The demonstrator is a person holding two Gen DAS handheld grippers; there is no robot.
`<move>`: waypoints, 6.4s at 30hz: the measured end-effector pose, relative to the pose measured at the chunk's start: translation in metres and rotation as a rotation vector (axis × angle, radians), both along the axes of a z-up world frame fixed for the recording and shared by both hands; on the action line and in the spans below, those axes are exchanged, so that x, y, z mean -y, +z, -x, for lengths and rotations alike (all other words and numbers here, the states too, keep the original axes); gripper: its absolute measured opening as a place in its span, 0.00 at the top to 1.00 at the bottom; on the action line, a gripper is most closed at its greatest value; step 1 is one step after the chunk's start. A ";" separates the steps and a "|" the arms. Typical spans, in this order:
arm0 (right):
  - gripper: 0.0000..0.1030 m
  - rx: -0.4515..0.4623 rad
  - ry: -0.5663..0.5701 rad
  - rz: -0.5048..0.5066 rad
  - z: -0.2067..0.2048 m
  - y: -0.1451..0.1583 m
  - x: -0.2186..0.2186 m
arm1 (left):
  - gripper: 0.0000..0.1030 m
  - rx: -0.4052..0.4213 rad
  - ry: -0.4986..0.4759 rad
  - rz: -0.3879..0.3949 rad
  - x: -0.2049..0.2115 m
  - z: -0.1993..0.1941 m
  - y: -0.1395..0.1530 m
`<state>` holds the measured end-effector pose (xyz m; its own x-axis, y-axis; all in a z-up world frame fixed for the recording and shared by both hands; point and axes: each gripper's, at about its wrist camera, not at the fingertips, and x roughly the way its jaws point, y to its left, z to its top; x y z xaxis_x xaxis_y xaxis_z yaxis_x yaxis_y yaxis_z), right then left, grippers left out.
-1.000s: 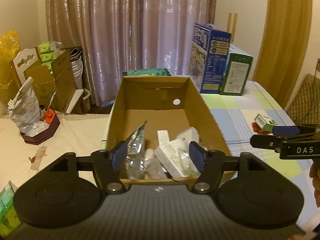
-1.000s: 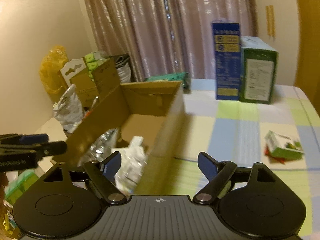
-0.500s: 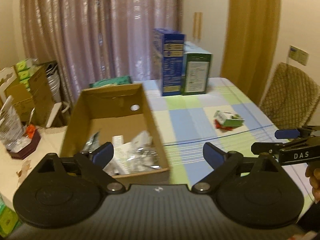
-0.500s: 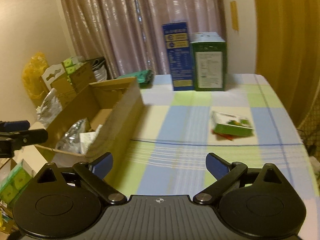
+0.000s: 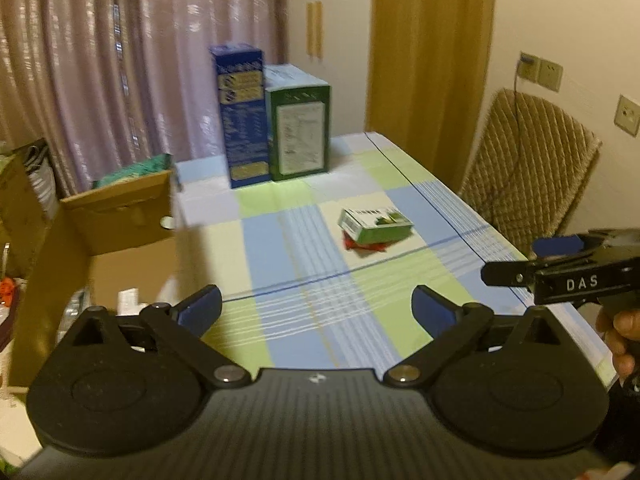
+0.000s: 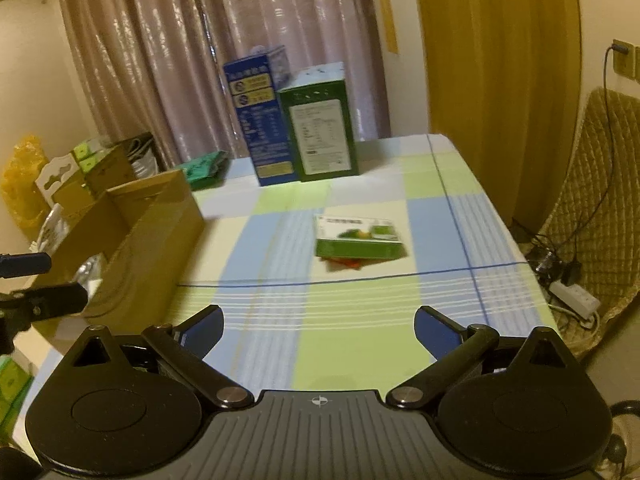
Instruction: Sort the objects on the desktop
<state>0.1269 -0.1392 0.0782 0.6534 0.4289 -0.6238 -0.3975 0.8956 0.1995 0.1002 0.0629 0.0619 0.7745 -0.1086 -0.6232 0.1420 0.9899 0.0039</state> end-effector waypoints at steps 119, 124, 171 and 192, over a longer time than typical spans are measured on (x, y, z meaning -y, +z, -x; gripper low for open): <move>0.48 -0.260 -0.001 0.116 -0.081 -0.103 0.027 | 0.62 -0.203 -0.086 -0.034 0.040 -0.040 -0.157; 0.48 -0.216 -0.023 0.095 -0.031 -0.112 0.011 | 0.62 -0.168 -0.051 -0.032 0.038 -0.012 -0.158; 0.49 0.020 -0.029 0.145 0.027 -0.137 -0.003 | 0.63 -0.089 0.083 0.011 0.039 0.002 -0.170; 0.49 0.043 -0.068 0.111 0.026 -0.122 0.003 | 0.63 -0.027 0.072 0.026 0.036 0.005 -0.141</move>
<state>0.1013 -0.1423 -0.0441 0.7058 0.3122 -0.6359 -0.3408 0.9366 0.0815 0.0950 0.0270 -0.0794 0.7641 -0.0693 -0.6414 0.0698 0.9973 -0.0246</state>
